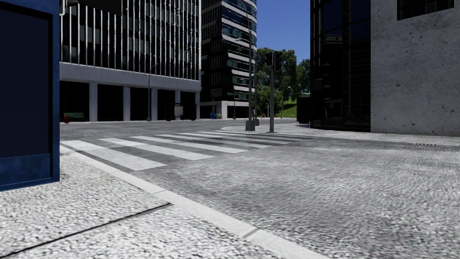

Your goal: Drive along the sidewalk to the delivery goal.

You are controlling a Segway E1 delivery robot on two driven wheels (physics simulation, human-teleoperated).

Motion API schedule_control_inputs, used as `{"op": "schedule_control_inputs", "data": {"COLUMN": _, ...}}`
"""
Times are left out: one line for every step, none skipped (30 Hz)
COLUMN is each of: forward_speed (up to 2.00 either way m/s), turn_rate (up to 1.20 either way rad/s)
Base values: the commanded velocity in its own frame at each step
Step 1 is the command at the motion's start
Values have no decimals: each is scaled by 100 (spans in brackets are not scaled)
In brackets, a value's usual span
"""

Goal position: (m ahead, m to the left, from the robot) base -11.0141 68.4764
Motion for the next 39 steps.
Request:
{"op": "schedule_control_inputs", "data": {"forward_speed": 0, "turn_rate": 0}}
{"op": "schedule_control_inputs", "data": {"forward_speed": 0, "turn_rate": 0}}
{"op": "schedule_control_inputs", "data": {"forward_speed": 0, "turn_rate": 0}}
{"op": "schedule_control_inputs", "data": {"forward_speed": 0, "turn_rate": 0}}
{"op": "schedule_control_inputs", "data": {"forward_speed": 0, "turn_rate": 0}}
{"op": "schedule_control_inputs", "data": {"forward_speed": 0, "turn_rate": 0}}
{"op": "schedule_control_inputs", "data": {"forward_speed": 0, "turn_rate": 0}}
{"op": "schedule_control_inputs", "data": {"forward_speed": 0, "turn_rate": 0}}
{"op": "schedule_control_inputs", "data": {"forward_speed": 0, "turn_rate": 0}}
{"op": "schedule_control_inputs", "data": {"forward_speed": 0, "turn_rate": 0}}
{"op": "schedule_control_inputs", "data": {"forward_speed": 0, "turn_rate": 0}}
{"op": "schedule_control_inputs", "data": {"forward_speed": 0, "turn_rate": 0}}
{"op": "schedule_control_inputs", "data": {"forward_speed": 0, "turn_rate": 0}}
{"op": "schedule_control_inputs", "data": {"forward_speed": 0, "turn_rate": 0}}
{"op": "schedule_control_inputs", "data": {"forward_speed": 0, "turn_rate": 0}}
{"op": "schedule_control_inputs", "data": {"forward_speed": 0, "turn_rate": 0}}
{"op": "schedule_control_inputs", "data": {"forward_speed": 0, "turn_rate": 0}}
{"op": "schedule_control_inputs", "data": {"forward_speed": 0, "turn_rate": 0}}
{"op": "schedule_control_inputs", "data": {"forward_speed": 0, "turn_rate": 0}}
{"op": "schedule_control_inputs", "data": {"forward_speed": 0, "turn_rate": 0}}
{"op": "schedule_control_inputs", "data": {"forward_speed": 0, "turn_rate": 0}}
{"op": "schedule_control_inputs", "data": {"forward_speed": 0, "turn_rate": 0}}
{"op": "schedule_control_inputs", "data": {"forward_speed": 0, "turn_rate": 0}}
{"op": "schedule_control_inputs", "data": {"forward_speed": 0, "turn_rate": 0}}
{"op": "schedule_control_inputs", "data": {"forward_speed": 0, "turn_rate": 0}}
{"op": "schedule_control_inputs", "data": {"forward_speed": 0, "turn_rate": 0}}
{"op": "schedule_control_inputs", "data": {"forward_speed": 0, "turn_rate": 0}}
{"op": "schedule_control_inputs", "data": {"forward_speed": 0, "turn_rate": 0}}
{"op": "schedule_control_inputs", "data": {"forward_speed": 0, "turn_rate": 0}}
{"op": "schedule_control_inputs", "data": {"forward_speed": 0, "turn_rate": 0}}
{"op": "schedule_control_inputs", "data": {"forward_speed": 0, "turn_rate": 8}}
{"op": "schedule_control_inputs", "data": {"forward_speed": 0, "turn_rate": 27}}
{"op": "schedule_control_inputs", "data": {"forward_speed": 0, "turn_rate": 27}}
{"op": "schedule_control_inputs", "data": {"forward_speed": 0, "turn_rate": 34}}
{"op": "schedule_control_inputs", "data": {"forward_speed": 0, "turn_rate": 37}}
{"op": "schedule_control_inputs", "data": {"forward_speed": 0, "turn_rate": 37}}
{"op": "schedule_control_inputs", "data": {"forward_speed": 0, "turn_rate": 37}}
{"op": "schedule_control_inputs", "data": {"forward_speed": 0, "turn_rate": 38}}
{"op": "schedule_control_inputs", "data": {"forward_speed": 0, "turn_rate": 38}}
